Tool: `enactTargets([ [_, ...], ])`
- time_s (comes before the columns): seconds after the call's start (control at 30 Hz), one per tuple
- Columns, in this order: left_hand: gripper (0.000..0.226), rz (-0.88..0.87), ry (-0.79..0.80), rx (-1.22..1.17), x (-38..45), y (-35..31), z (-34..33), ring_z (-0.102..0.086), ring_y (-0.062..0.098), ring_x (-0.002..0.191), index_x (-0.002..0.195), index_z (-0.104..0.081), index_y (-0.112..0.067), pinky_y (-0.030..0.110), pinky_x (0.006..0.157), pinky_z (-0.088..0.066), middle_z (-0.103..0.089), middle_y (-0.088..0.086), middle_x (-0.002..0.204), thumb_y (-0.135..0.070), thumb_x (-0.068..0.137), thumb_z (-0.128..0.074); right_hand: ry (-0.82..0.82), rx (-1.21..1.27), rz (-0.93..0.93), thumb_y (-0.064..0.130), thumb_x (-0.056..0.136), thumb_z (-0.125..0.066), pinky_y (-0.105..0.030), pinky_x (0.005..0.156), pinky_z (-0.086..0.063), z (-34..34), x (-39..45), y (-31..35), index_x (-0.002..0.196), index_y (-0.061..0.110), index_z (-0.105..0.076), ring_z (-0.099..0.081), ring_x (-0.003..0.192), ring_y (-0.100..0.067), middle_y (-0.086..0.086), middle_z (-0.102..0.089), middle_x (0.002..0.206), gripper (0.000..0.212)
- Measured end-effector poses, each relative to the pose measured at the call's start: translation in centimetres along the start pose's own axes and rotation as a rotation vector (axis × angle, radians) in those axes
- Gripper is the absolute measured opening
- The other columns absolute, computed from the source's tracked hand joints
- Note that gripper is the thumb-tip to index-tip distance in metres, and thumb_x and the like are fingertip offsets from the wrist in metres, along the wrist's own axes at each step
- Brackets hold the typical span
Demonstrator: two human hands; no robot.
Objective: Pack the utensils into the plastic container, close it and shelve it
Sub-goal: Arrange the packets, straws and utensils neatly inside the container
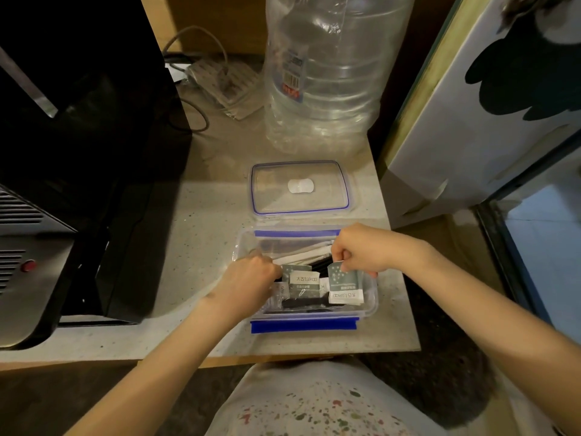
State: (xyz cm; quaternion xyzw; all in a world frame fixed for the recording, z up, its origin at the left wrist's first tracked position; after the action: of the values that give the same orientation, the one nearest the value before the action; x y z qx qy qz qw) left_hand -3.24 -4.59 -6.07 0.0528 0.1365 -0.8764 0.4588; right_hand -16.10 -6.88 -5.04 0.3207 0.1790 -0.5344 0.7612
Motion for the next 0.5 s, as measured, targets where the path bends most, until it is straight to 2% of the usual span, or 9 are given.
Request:
enactTargets([
  [0.07,0.017,-0.006,0.005,-0.017,0.1,0.0,0.1,-0.060,0.017,0.093,0.103,-0.064,-0.016,0.028,0.081,-0.054,-0.067,0.004,0.100,-0.016,0.086,-0.059,0.011,-0.031,-0.019,0.006,0.088,-0.056,-0.018,0.046,-0.042,-0.5,0.3,0.2,0.080,0.013,-0.060,-0.056,0.042,-0.009,0.004,-0.055,0.067,0.011],
  [0.13,0.011,-0.007,0.018,-0.035,0.1,0.1,0.5,-0.060,0.016,0.086,0.095,-0.065,-0.014,0.027,0.078,-0.055,-0.066,0.005,0.096,-0.015,0.087,-0.058,0.018,-0.049,-0.040,0.004,0.088,-0.056,-0.019,0.044,-0.043,-1.2,0.5,0.4,0.078,0.019,-0.055,-0.056,0.040,-0.009,0.003,-0.054,0.068,0.018],
  [0.3,0.011,-0.021,0.046,-0.052,0.1,0.5,2.2,-0.061,0.014,0.079,0.089,-0.067,-0.014,0.025,0.074,-0.054,-0.067,0.004,0.091,-0.014,0.087,-0.056,-0.001,-0.106,-0.069,0.003,0.087,-0.058,-0.017,0.038,-0.040,-2.3,0.9,0.5,0.081,0.017,-0.054,-0.055,0.040,-0.008,-0.003,-0.056,0.065,0.016],
  [0.4,0.012,-0.026,-0.013,-0.069,0.3,0.9,4.5,-0.060,0.013,0.080,0.093,-0.067,-0.015,0.025,0.074,-0.053,-0.066,0.003,0.094,-0.015,0.088,-0.056,-0.041,-0.109,-0.082,0.002,0.087,-0.058,-0.017,0.037,-0.043,-2.3,1.1,0.3,0.084,0.010,-0.061,-0.055,0.040,-0.009,-0.005,-0.059,0.064,0.009],
  [0.5,0.012,-0.009,-0.126,-0.110,0.4,1.4,6.7,-0.054,0.012,0.073,0.093,-0.067,-0.013,0.024,0.066,-0.047,-0.065,0.004,0.092,-0.014,0.087,-0.056,-0.103,-0.137,-0.074,0.000,0.086,-0.058,-0.017,0.038,-0.041,-2.2,1.2,0.5,0.084,0.008,-0.061,-0.046,0.038,-0.006,0.001,-0.049,0.054,0.009],
])
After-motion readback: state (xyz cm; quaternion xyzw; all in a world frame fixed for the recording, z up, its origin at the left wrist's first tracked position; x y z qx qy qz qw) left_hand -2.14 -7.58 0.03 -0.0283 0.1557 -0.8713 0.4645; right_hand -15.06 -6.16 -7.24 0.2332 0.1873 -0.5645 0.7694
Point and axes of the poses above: each hand's wrist, its own x-axis towards the middle knuckle, its own z-axis out of the back of the hand, y = z × x, the point moved 9 cm from there along x, towards the middle knuckle
